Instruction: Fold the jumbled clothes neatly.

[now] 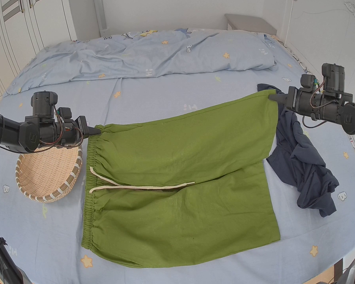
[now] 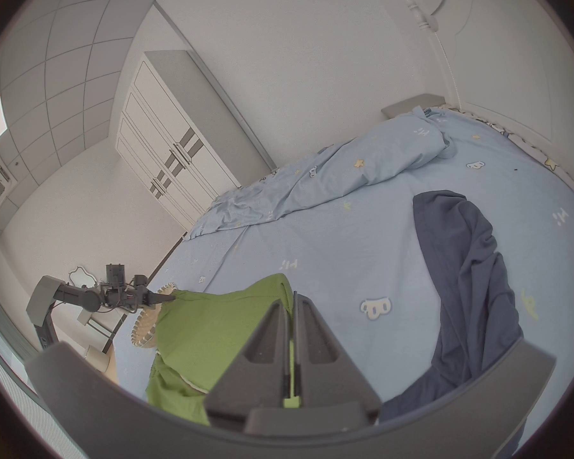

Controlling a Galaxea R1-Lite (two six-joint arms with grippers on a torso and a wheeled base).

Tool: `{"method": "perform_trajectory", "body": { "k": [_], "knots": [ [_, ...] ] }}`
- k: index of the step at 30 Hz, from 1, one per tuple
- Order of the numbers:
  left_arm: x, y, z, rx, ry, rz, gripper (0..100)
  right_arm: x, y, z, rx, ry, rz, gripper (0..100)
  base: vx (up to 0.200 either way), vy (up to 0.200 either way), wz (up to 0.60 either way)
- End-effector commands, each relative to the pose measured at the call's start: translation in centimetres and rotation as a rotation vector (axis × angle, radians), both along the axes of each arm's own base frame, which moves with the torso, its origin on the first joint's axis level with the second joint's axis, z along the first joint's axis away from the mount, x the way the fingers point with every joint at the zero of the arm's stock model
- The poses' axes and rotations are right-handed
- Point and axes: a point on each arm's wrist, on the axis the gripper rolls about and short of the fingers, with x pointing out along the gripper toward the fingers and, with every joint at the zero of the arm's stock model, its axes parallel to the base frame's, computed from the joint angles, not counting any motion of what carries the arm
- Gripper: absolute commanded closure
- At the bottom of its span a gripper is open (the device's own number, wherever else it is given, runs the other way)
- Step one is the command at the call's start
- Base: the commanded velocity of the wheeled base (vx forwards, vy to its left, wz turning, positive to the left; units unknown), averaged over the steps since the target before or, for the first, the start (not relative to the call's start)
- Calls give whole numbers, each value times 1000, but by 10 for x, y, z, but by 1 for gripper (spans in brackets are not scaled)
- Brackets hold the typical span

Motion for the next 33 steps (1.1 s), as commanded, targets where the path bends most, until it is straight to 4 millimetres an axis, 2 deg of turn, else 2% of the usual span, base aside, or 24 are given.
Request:
{"method": "perform_trajectory", "body": {
  "k": [1, 6, 13, 28, 33],
  "knots": [
    [3, 4, 1, -5, -35, 14, 100, 30, 3, -18, -5, 24, -6, 100, 0, 0, 0],
    [5, 10, 5, -5, -92, 29, 100, 49, 5, -24, -4, 12, -7, 100, 0, 0, 0],
    [11, 14, 3, -10, -134, 41, 100, 67, 8, -19, 2, -34, -7, 100, 0, 0, 0],
    [14, 25, 3, -12, -167, 69, 100, 88, 32, -3, 0, -116, 5, 100, 0, 0, 0],
    [15, 26, 4, -15, -178, 72, 100, 96, 34, -5, -4, -121, -8, 100, 0, 0, 0]
  ]
}}
